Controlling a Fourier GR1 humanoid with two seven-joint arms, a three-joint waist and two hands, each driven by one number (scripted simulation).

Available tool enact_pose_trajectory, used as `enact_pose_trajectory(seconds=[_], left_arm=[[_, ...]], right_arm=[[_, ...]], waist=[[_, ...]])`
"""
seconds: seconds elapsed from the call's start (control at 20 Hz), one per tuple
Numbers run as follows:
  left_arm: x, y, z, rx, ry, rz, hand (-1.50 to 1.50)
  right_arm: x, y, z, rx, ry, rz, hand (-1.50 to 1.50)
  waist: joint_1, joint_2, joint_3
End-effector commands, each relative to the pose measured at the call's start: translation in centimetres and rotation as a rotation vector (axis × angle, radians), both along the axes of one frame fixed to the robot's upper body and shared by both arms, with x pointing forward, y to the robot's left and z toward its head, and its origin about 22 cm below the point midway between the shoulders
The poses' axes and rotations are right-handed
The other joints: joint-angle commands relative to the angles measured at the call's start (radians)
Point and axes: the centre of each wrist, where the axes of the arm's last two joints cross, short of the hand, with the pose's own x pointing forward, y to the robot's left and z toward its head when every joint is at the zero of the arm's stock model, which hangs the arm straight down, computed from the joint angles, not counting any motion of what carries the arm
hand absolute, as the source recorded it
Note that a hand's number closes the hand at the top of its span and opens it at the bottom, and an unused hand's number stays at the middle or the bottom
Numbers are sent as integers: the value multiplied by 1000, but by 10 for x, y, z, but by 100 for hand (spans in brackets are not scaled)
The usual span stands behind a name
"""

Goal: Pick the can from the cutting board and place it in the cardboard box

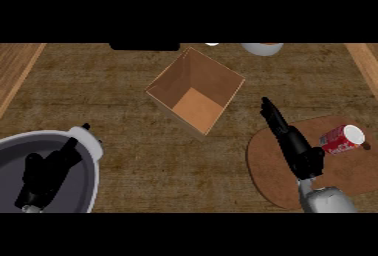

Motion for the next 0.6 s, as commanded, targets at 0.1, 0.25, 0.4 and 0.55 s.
enact_pose_trajectory(seconds=[0.1, 0.25, 0.4, 0.55], left_arm=[[29, -14, 38, 33, -254, -77, 0], [43, -14, 71, 100, -463, -152, 0], [41, -26, 68, 42, -475, -197, 0], [50, -27, 70, 45, -496, -218, 0]], right_arm=[[28, -88, 90, 2, -276, 46, -150], [36, -118, 160, -8, -508, 73, -150], [22, -206, 172, -290, -410, 28, -150], [15, -246, 191, -297, -497, 105, -150]], waist=[[-46, -10, 8], [-74, -25, 10], [-50, 5, 12], [-28, 14, 12]])
